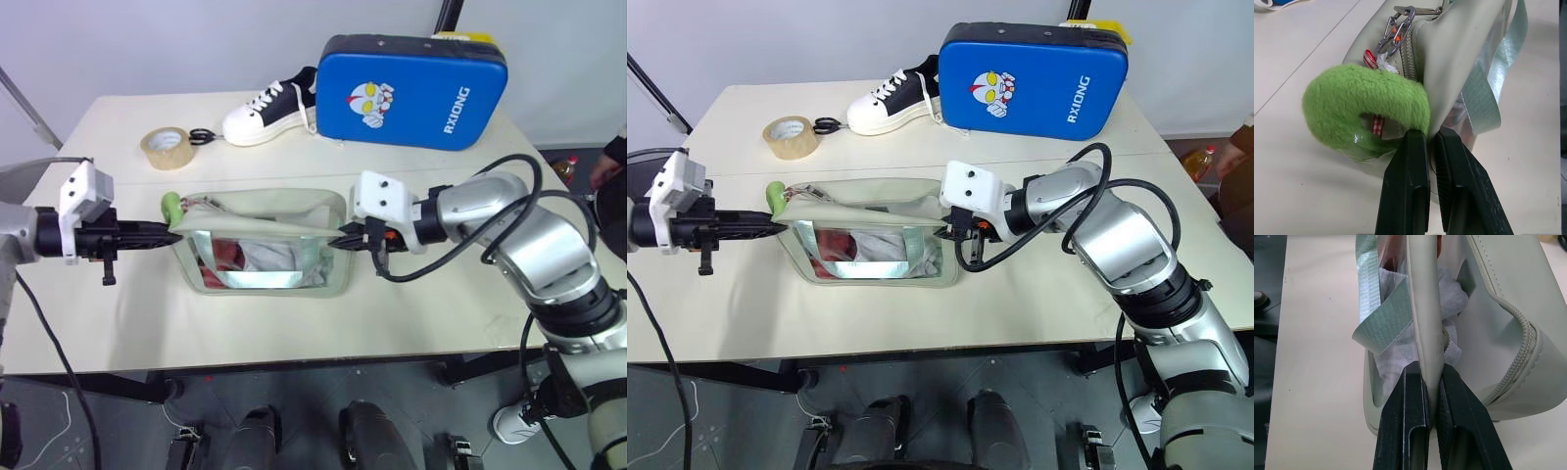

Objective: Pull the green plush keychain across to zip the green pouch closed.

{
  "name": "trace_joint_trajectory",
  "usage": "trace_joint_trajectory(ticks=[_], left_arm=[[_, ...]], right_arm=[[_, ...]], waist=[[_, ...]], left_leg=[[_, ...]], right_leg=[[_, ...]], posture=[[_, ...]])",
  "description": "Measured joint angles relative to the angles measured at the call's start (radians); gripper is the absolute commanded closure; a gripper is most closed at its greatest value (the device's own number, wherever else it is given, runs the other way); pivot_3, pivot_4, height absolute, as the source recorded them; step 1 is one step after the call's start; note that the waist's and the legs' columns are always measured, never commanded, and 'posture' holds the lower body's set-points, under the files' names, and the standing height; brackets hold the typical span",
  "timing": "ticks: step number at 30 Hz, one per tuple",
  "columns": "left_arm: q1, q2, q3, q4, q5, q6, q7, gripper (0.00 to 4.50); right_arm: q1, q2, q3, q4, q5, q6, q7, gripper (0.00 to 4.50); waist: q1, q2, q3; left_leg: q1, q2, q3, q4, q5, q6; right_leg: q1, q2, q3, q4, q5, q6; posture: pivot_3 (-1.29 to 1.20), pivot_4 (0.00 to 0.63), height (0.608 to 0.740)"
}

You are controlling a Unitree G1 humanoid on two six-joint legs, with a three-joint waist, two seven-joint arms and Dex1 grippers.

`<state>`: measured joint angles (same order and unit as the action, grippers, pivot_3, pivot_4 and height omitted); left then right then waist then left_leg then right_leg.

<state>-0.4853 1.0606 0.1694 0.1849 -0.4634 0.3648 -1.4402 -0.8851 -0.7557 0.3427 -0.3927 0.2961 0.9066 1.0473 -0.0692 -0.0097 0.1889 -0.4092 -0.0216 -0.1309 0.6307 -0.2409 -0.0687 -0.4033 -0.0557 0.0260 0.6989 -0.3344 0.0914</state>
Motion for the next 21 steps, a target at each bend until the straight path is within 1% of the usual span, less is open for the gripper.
trace_joint_trajectory(ticks=[5,8,9,10,11,12,14,21], left_arm=[[0.012,0.034,0.001,-0.018,-0.009,0.017,-0.034,4.46],[0.028,0.061,0.002,-0.033,-0.032,0.077,-0.058,3.30],[0.036,0.071,0.004,-0.036,-0.043,0.098,-0.067,2.76],[0.041,0.076,0.005,-0.040,-0.051,0.113,-0.074,2.33],[0.041,0.078,0.006,-0.046,-0.054,0.120,-0.074,1.77],[0.042,0.077,0.010,-0.049,-0.051,0.107,-0.066,1.17],[0.043,0.075,0.015,-0.047,-0.036,0.067,-0.047,0.20],[0.023,0.079,0.016,0.047,-0.003,-0.011,-0.060,0.20]], right_arm=[[0.000,0.000,0.000,-0.006,0.004,-0.002,0.000,4.50],[0.000,-0.001,0.000,-0.007,0.004,-0.005,0.000,4.50],[0.001,-0.002,0.000,-0.007,0.004,-0.007,0.000,4.50],[0.001,-0.005,0.000,-0.007,0.004,-0.007,0.000,4.50],[0.001,-0.007,0.000,-0.006,0.003,-0.008,0.000,4.50],[0.001,-0.007,0.000,-0.006,0.003,-0.010,0.000,4.50],[0.001,-0.008,0.000,-0.006,0.003,-0.014,0.000,4.50],[0.002,-0.008,0.000,-0.004,0.003,-0.026,0.001,4.50]], waist=[[-0.001,0.000,0.000],[0.000,0.000,0.000],[0.000,0.000,0.000],[0.000,0.000,0.000],[0.000,0.000,0.000],[0.001,0.000,0.000],[0.001,0.000,0.000],[0.001,0.000,0.000]], left_leg=[[0.000,0.000,0.000,0.000,0.000,0.000],[0.000,0.000,0.000,0.000,0.000,0.000],[0.000,0.000,0.000,0.000,0.000,0.000],[0.000,0.000,0.000,0.000,0.000,0.000],[0.000,0.000,0.000,0.000,0.000,0.000],[0.000,0.000,0.000,0.000,0.000,0.000],[0.000,0.000,0.000,0.000,0.000,0.000],[0.000,0.000,0.000,0.000,0.000,0.000]], right_leg=[[0.000,0.000,0.000,0.000,0.000,0.000],[0.000,0.000,0.000,0.000,0.000,0.000],[0.000,0.000,0.000,0.000,0.000,0.000],[0.000,0.000,0.000,0.000,0.000,0.000],[0.000,0.000,0.000,0.000,0.000,0.000],[0.000,0.000,0.000,0.000,0.000,0.000],[0.000,0.000,0.000,0.000,0.000,0.000],[0.000,0.000,0.000,0.000,0.000,0.000]], posture=[[0.00,0.150,0.739],[0.00,0.150,0.739],[0.00,0.150,0.739],[0.00,0.150,0.739],[0.00,0.150,0.739],[0.00,0.150,0.739],[0.00,0.150,0.739],[0.00,0.150,0.739]])
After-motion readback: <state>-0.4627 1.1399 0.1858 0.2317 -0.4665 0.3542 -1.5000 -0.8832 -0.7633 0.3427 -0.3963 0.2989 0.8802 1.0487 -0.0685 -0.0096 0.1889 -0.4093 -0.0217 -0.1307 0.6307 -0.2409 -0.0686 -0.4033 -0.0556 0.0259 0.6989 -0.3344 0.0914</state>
